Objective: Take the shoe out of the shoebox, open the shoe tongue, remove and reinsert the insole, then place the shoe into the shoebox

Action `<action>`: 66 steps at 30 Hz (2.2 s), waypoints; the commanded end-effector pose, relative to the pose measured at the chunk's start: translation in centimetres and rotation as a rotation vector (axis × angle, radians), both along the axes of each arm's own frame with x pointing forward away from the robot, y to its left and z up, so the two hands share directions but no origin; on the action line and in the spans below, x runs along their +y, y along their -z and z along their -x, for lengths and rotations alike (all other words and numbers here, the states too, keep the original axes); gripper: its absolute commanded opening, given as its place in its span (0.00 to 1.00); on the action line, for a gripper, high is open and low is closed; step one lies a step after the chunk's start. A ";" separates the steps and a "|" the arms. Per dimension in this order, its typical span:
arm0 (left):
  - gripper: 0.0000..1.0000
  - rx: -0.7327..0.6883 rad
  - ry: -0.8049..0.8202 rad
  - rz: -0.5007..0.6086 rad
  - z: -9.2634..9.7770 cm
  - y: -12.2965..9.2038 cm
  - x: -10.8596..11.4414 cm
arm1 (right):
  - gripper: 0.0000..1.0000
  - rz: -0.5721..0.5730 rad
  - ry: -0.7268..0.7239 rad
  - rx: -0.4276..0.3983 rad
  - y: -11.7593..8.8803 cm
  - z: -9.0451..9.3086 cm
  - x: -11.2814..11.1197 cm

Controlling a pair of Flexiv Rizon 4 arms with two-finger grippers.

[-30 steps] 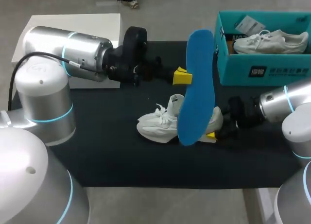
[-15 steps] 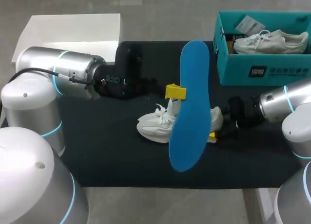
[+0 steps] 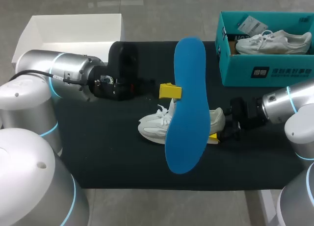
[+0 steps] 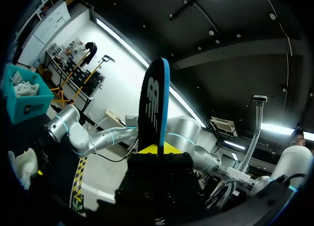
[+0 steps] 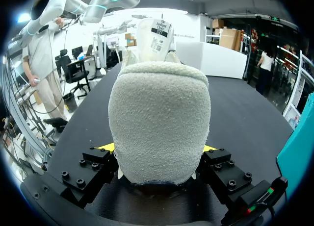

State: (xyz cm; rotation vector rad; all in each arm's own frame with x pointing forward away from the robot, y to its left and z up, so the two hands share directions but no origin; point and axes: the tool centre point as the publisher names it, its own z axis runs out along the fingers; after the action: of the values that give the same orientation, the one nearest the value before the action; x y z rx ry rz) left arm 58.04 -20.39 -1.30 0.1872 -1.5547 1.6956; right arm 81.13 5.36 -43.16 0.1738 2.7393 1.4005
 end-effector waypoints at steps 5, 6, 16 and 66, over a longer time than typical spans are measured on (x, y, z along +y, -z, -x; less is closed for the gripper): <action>0.00 0.001 -0.019 0.054 0.7 -0.9 -0.4 | 0.00 0.003 0.002 -0.001 0.6 0.1 0.3; 0.00 -0.001 -0.018 0.058 0.9 -1.1 -0.4 | 0.00 0.003 0.002 -0.001 0.6 0.1 0.3; 0.00 -0.006 -0.048 0.113 0.7 -1.7 -0.2 | 0.00 0.003 0.002 -0.001 0.6 0.1 0.3; 0.00 -0.004 -0.049 0.109 0.6 -1.7 -0.1 | 1.00 0.028 -0.005 0.016 -0.4 0.4 -0.1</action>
State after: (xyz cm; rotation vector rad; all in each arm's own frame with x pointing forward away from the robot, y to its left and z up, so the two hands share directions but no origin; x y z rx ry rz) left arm 57.39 -20.35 0.48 0.1690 -1.4688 1.8132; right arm 80.89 5.41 -43.53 0.1751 2.7533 1.3893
